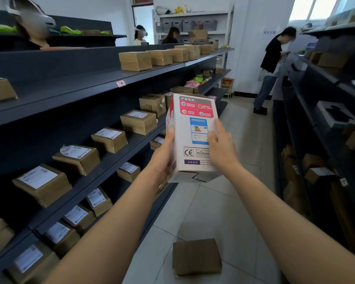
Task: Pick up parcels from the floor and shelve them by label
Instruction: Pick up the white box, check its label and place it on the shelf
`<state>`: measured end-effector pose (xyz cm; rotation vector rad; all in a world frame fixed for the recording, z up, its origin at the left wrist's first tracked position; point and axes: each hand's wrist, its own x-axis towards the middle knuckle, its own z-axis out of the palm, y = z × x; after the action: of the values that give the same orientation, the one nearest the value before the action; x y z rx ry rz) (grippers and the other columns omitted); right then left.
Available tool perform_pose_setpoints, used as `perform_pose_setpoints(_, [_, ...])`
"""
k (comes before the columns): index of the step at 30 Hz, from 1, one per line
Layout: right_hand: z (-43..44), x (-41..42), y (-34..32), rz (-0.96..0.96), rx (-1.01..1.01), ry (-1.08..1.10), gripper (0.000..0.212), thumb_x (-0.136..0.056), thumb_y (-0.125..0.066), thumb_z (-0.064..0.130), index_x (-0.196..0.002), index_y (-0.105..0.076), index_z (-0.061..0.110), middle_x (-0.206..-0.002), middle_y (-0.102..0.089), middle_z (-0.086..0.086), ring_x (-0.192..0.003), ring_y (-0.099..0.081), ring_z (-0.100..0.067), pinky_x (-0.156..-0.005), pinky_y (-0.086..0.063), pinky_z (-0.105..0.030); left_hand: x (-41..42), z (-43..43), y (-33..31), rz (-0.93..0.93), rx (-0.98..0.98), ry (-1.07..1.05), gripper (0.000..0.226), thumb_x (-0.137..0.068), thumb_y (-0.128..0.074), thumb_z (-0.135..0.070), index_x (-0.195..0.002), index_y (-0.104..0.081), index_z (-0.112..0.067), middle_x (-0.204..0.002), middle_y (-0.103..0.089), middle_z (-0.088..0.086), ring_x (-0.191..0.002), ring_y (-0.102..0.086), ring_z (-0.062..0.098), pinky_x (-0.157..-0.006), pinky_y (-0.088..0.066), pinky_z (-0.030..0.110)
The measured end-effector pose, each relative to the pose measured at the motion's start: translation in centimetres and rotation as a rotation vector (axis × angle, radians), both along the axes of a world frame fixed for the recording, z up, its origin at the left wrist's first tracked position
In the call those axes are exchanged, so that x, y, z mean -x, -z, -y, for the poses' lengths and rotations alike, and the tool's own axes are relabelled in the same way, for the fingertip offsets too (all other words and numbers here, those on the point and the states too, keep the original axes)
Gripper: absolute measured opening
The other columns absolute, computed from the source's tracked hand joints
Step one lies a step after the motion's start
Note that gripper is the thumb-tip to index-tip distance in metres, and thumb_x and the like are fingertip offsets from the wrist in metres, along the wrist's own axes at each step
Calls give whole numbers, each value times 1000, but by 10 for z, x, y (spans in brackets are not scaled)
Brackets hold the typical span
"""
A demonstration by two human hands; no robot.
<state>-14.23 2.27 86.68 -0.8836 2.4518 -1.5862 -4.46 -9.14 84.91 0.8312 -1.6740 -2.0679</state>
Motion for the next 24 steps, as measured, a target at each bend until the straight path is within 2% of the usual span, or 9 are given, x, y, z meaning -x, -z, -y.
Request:
perform_pose_setpoints(4, [0, -5, 1, -15, -149, 15, 69, -89, -47, 59, -144, -24, 23, -135, -27, -5, -128, -30, -22, -103, -34, -37, -1, 3, 0, 37, 23, -71, 61, -82, -56, -67, -113, -69, -17, -94, -80, 7, -87, -77, 26, -81, -61, 42])
perform_pose_setpoints(7, [-1, -8, -1, 56, -190, -5, 91, -83, -47, 69, -150, -10, 21, -144, -18, -5, -137, -19, -26, -114, -25, -44, -2, 3, 4, -4, -3, -100, 100, -56, -77, -70, -132, -52, -10, -98, -79, 8, -86, -77, 26, -80, -62, 45])
perform_pose_setpoints(9, [1, -9, -3, 87, -223, -5, 101, -81, -46, 73, -153, 2, 21, -150, -13, -5, -140, -17, -28, -116, -24, -52, 0, 4, 9, -17, -7, -107, 117, -47, -81, -70, -138, -43, -6, -101, -78, 9, -84, -77, 26, -70, -62, 37])
perform_pose_setpoints(13, [4, -12, -8, 62, -293, -15, 107, -78, -45, 77, -153, 9, 22, -158, -6, -7, -145, -10, -32, -117, -19, -58, 0, 0, 7, -37, 29, -92, 64, -81, -67, -56, -124, -57, -10, -90, -78, 6, -68, -76, 16, -53, -58, 25])
perform_pose_setpoints(17, [8, -12, -10, 30, -307, -27, 98, -83, -42, 71, -154, 2, 20, -163, -1, -10, -150, 0, -32, -119, -10, -57, -4, -2, 5, -27, 9, -100, 61, -83, -66, -55, -122, -56, -9, -91, -77, 6, -64, -75, 14, -51, -56, 24])
perform_pose_setpoints(19, [8, -11, -7, 88, -194, -84, 87, -84, -42, 64, -152, -15, 18, -159, -21, -12, -146, -21, -34, -116, -24, -57, -5, -2, 6, -45, 16, -138, 57, -84, -71, -43, -122, -45, -11, -97, -74, 6, -65, -74, 12, -49, -56, 23])
perform_pose_setpoints(21, [7, -10, -1, 197, -6, -136, 57, -87, -45, 52, -135, -36, 22, -137, -53, -11, -117, -59, -28, -91, -54, -46, -6, -1, 6, -77, 41, -160, 50, -85, -74, -28, -118, -40, -14, -103, -70, 6, -70, -72, 13, -51, -57, 24])
perform_pose_setpoints(23, [7, -10, 7, 265, 93, -177, 36, -97, -44, 36, -131, -41, 26, -118, -66, -3, -93, -71, -19, -68, -60, -31, -9, 0, 6, -110, 72, -169, 48, -85, -74, -21, -115, -37, -15, -102, -68, 3, -70, -72, 11, -53, -58, 25])
perform_pose_setpoints(24, [8, -11, 11, 280, 125, -189, 37, -98, -43, 34, -134, -40, 27, -116, -67, 0, -91, -72, -16, -68, -60, -30, -10, 1, 5, -123, 88, -172, 49, -84, -74, -20, -115, -37, -14, -101, -68, 2, -69, -72, 10, -54, -58, 25])
